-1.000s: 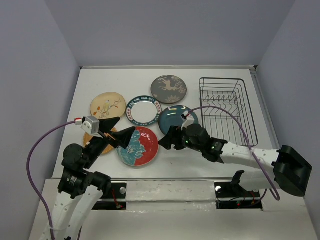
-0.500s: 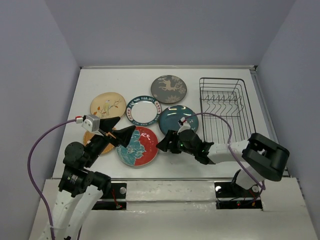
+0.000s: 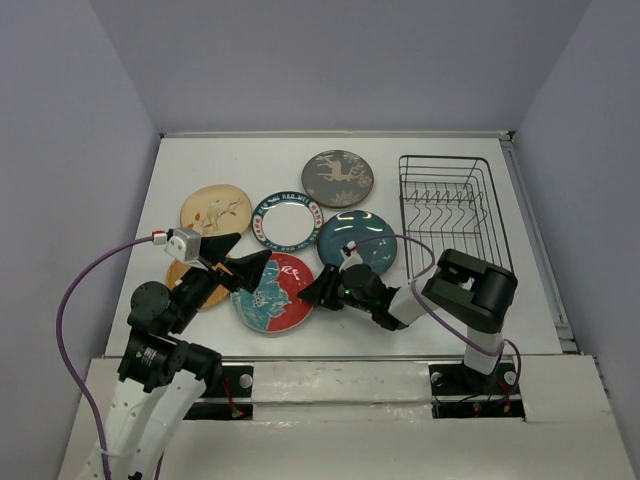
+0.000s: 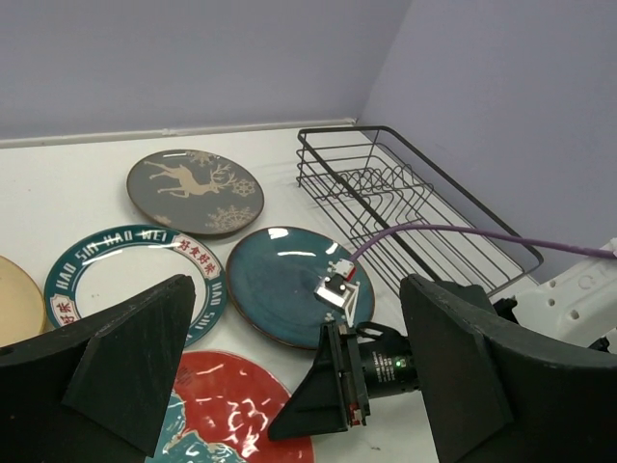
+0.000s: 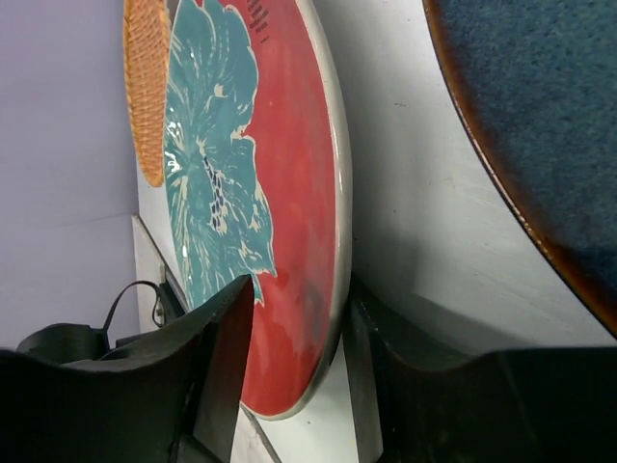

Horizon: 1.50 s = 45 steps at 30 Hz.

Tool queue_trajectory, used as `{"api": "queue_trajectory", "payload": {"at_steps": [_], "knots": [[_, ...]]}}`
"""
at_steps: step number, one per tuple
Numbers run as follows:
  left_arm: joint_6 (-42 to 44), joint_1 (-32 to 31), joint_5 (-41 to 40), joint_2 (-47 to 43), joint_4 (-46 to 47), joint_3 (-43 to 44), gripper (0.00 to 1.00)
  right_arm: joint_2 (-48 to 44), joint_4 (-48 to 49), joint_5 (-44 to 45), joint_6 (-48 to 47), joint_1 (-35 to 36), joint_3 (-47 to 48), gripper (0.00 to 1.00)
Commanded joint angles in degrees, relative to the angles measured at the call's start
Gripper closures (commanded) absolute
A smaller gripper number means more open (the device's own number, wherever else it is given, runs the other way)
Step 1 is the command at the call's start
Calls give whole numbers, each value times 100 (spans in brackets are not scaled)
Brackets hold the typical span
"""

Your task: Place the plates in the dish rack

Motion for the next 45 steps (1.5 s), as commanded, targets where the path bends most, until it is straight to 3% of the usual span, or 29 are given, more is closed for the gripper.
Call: {"api": "queue_trajectory", "payload": {"at_steps": [1, 6, 7, 10, 15, 20, 23, 30, 33, 36, 40, 45], "knots": [[-10, 53, 89, 8, 224, 60, 1, 180, 221, 91, 132, 64, 10, 57], [-1, 80, 80, -45, 242, 60, 1, 268, -95, 144, 228, 64, 124, 71], [-10, 80, 80, -11, 242, 60, 1, 268, -96, 144, 264, 64, 107, 81], [-10, 89, 106, -10, 233, 60, 1, 137, -43, 266, 282, 64, -51, 93], [-10, 89, 54, -89, 242, 51, 1, -1223, -577, 583, -17, 64, -421, 93], [-36, 97, 28, -195, 242, 51, 1, -3408, -2448, 1083, -1070, 64, 61, 93], [-28, 97, -8, -204, 233, 60, 1, -4247, -3284, 1549, -1703, 64, 624, 93], [-54, 71, -60, -370, 224, 51, 1, -5532, -4937, 2559, -3214, -805, 2337, 93], [-45, -43, -78, -432, 224, 43, 1, -5638, -5421, 4111, -4599, -1418, 2979, 93], [-45, -166, -139, -616, 224, 51, 1, -5515, -5457, 4746, -5532, -1912, 3401, 93], [-36, -394, -219, -757, 207, 51, 1, -5199, -5422, 5048, -6327, -2799, 3946, 93], [-10, -702, -289, -985, 189, 51, 1, -4628, -5220, 4338, -6969, -4457, 4509, 93]]}}
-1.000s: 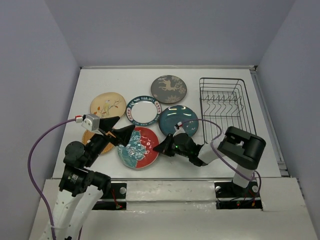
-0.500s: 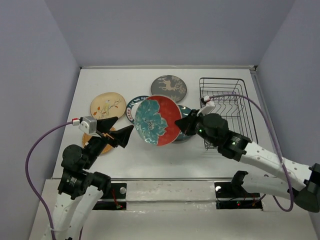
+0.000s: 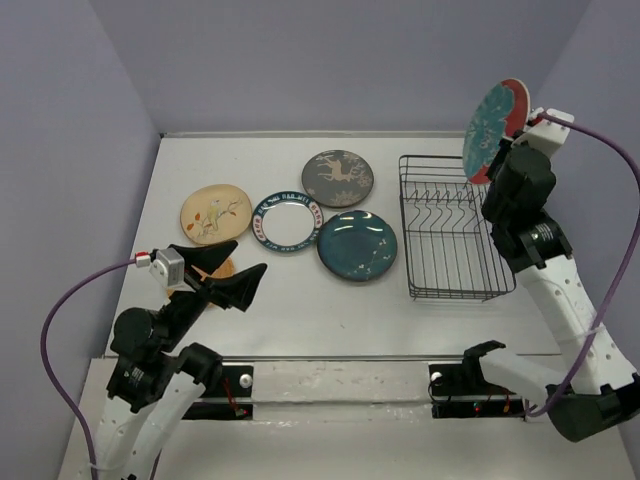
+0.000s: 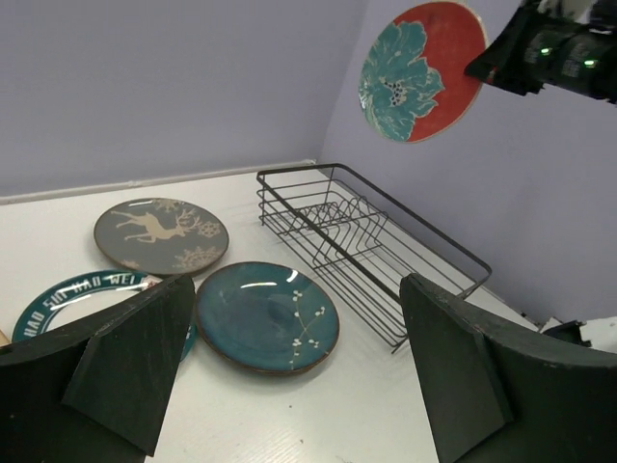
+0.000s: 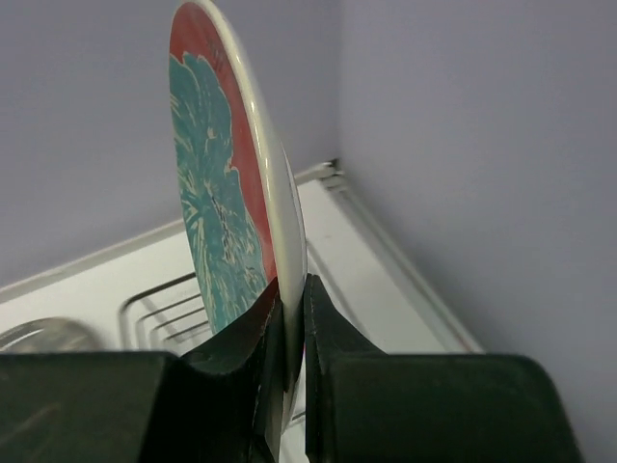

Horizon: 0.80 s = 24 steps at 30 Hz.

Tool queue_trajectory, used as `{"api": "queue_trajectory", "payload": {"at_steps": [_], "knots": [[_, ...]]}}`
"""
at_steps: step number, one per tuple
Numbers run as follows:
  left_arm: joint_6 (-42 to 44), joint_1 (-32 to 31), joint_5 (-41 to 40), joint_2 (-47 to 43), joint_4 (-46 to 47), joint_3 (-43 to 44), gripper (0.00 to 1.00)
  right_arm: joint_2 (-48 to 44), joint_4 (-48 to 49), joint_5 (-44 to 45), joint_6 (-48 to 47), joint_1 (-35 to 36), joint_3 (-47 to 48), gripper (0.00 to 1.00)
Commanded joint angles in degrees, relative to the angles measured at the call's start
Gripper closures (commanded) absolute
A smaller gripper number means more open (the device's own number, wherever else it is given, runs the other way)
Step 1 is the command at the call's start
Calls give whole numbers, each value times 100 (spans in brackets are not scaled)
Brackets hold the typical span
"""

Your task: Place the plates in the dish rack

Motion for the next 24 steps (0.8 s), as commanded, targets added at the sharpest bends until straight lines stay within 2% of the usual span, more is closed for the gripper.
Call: {"api": "queue_trajectory", "payload": {"at_steps": [1, 7, 13, 18, 24], "knots": [[12, -304, -142, -266, 189, 60, 1, 377, 916, -604, -919, -1019, 835, 93], [29, -568, -274, -504, 172, 69, 1, 984, 1039, -1599, -1499, -1907, 854, 93], [65, -788, -459, -592, 22, 104, 1, 924, 986, -2381, -1588, -2373, 389, 93], [73, -894, -503, -583, -30, 122, 1, 871, 925, -2664, -1448, -2436, 125, 93], [82, -920, -617, -627, -74, 139, 1, 915, 942, -2524, -1386, -2488, -314, 93]]}}
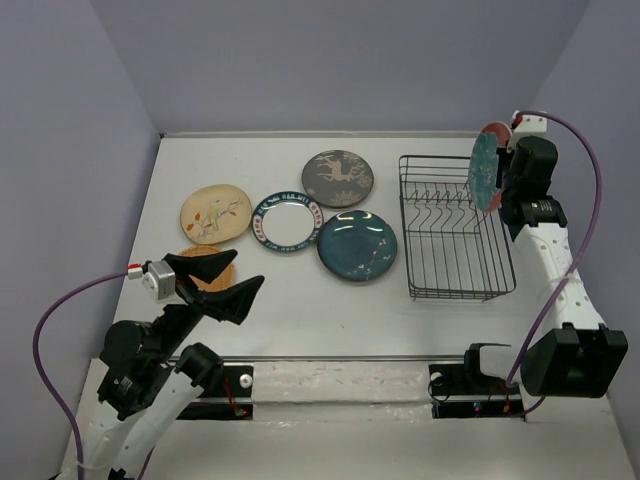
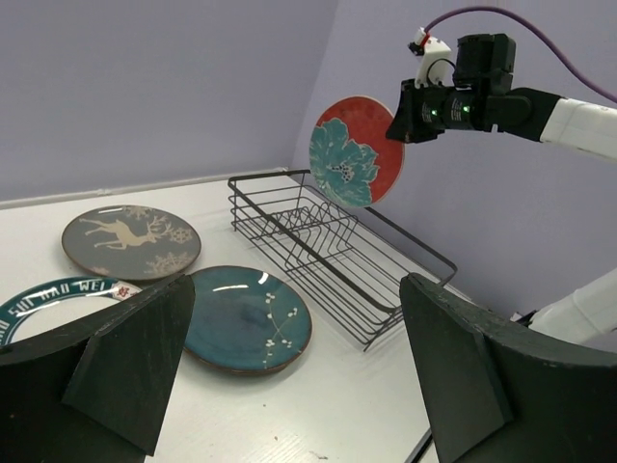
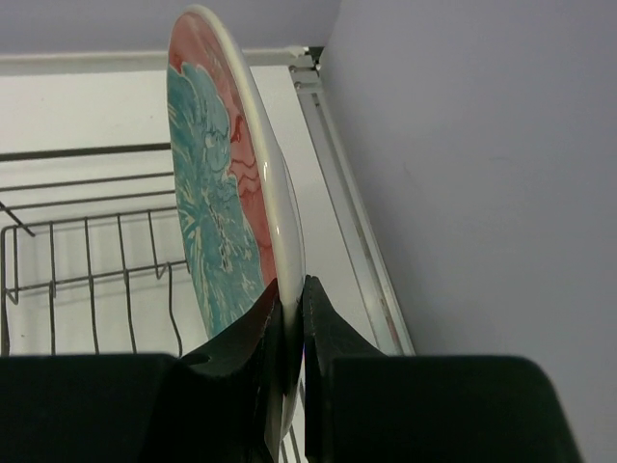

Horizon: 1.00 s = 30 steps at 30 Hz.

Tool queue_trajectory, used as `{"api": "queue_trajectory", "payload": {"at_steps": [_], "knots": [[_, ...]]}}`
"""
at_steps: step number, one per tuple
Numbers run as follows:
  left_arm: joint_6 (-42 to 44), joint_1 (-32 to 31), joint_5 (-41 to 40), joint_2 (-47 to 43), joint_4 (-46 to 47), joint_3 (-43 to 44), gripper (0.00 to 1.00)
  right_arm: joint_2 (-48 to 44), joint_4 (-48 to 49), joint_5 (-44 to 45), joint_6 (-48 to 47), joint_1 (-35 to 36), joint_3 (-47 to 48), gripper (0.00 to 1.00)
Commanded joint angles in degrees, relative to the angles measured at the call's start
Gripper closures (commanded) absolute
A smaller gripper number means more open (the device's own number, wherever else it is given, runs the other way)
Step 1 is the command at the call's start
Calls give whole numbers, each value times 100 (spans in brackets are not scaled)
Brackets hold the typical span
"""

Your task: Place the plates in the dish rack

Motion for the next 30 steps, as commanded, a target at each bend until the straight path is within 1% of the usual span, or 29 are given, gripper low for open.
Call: {"api": "queue_trajectory", "payload": {"at_steps": [1, 13, 23, 30], "knots": [[67, -37, -123, -109, 142, 148, 1, -333, 1171, 3, 100, -141, -61, 93], [67, -37, -141, -92, 124, 148, 1, -262, 1189, 257, 4, -246, 237, 93], [58, -37, -123, -92, 133, 139, 1, -324, 1233, 231, 197, -299, -79, 93], [58, -46, -123, -92, 133, 148, 1, -394, 1242, 249, 136, -352, 88, 93]]}}
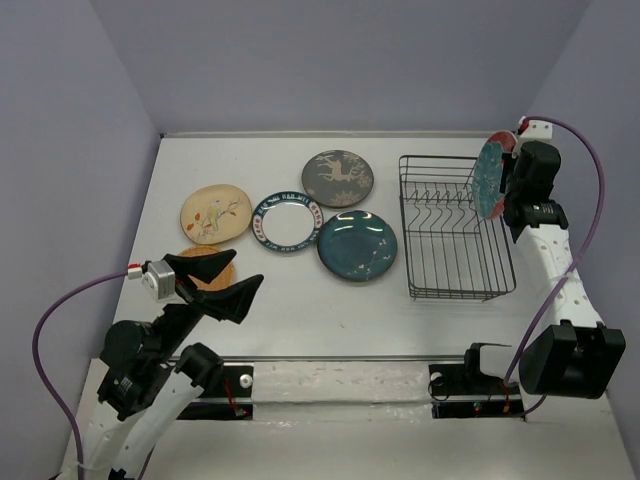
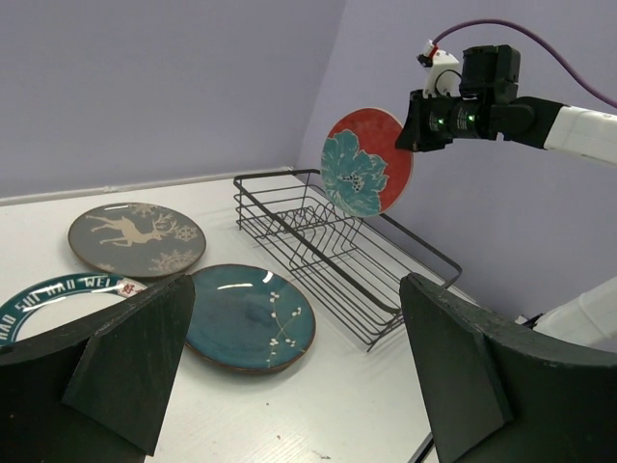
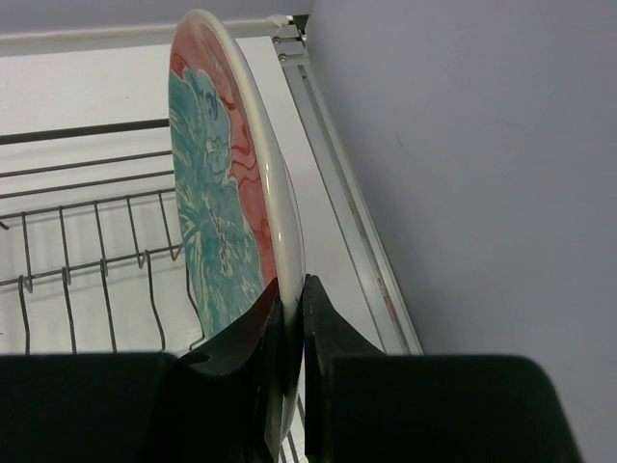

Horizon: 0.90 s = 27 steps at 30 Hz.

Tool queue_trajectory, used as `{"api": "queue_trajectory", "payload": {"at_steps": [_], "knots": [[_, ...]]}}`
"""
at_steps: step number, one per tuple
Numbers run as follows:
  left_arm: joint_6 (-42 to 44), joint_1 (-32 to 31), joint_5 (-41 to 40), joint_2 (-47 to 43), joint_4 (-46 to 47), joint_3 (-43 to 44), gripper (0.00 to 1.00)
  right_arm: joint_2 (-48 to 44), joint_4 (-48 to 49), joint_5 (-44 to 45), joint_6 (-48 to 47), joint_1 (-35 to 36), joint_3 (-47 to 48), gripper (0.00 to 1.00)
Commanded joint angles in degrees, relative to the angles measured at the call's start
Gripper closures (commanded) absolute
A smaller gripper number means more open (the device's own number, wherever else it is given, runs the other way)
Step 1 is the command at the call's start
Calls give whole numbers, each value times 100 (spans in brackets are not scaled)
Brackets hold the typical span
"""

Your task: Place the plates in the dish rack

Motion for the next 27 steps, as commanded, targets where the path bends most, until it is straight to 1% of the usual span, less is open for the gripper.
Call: {"api": "queue_trajectory", "payload": {"at_steps": [1, 9, 14, 15, 19, 20, 21, 22, 25, 26, 27], "knots": [[56, -44, -25, -81, 201, 139, 1, -407, 1216, 314, -37, -103, 350, 93], [56, -44, -43, -37, 183, 139, 1, -346, 1225, 130, 95, -103, 16, 93], [56, -44, -60, -46, 183, 148, 1, -276, 1225, -54, 367, -103, -344, 93], [56, -35, -60, -46, 183, 148, 1, -267, 1416, -54, 402, -103, -397, 93], [56, -35, -60, -20, 183, 148, 1, -223, 1506, -54, 587, -103, -617, 93], [56, -44, -52, -2, 183, 148, 1, -197, 1515, -72, 622, -103, -643, 91], [56, -44, -52, -11, 183, 148, 1, -162, 1523, -20, 640, -103, -652, 87], [56, -44, -52, -2, 183, 148, 1, -161, 1524, 33, 753, -103, -670, 75], [47, -44, -69, 24, 183, 139, 1, -161, 1532, 78, 789, -103, -661, 57], [47, -35, -52, 59, 183, 139, 1, -170, 1498, 60, 815, -103, -583, 43], [47, -35, -52, 60, 183, 139, 1, -170, 1497, 60, 816, -103, -582, 42]]}}
